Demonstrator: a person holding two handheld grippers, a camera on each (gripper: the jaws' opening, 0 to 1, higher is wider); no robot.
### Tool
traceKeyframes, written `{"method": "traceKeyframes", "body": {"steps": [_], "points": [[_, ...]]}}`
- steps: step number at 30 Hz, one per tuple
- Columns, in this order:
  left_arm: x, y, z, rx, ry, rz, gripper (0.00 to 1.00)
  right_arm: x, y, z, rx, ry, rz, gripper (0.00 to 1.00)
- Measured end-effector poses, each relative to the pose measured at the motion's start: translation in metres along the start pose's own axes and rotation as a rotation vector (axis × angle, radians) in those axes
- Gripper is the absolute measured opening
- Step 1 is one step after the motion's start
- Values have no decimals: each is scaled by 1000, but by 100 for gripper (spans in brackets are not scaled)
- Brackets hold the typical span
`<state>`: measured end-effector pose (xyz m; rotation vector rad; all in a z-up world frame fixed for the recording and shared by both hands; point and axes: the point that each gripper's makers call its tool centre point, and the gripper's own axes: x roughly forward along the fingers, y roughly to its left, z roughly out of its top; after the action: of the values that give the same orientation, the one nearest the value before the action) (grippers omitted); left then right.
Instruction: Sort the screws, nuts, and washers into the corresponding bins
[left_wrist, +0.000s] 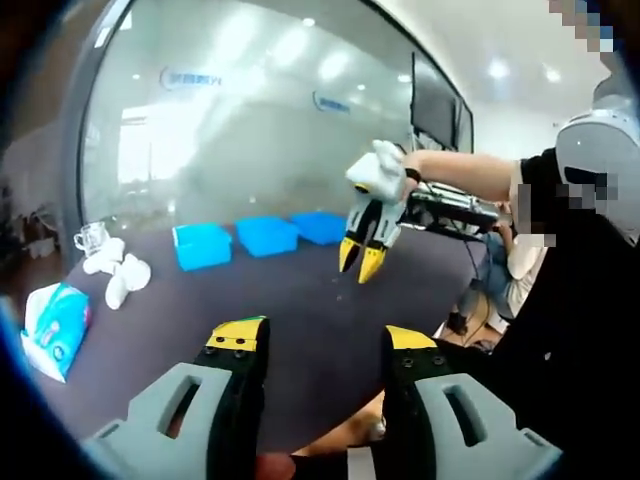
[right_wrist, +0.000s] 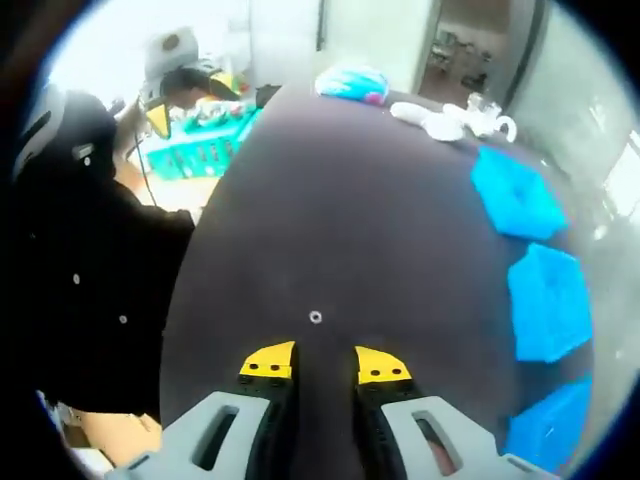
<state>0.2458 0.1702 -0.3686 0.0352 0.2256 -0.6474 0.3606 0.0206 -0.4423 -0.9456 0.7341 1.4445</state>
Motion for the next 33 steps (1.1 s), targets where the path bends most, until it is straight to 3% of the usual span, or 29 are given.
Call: {"method": "traceKeyframes", "body": {"steps": [4,14,33], "points": [[2,-1,-1,-2,-2,-3,43,12,8,7,-38,33,28,15],[1,-2,-4,-9,-3,2,43,24,7,1,-70,96,42,12],[1,0,-8,-19,3,12,43,33,10,-1,-21,104,91,6]]}}
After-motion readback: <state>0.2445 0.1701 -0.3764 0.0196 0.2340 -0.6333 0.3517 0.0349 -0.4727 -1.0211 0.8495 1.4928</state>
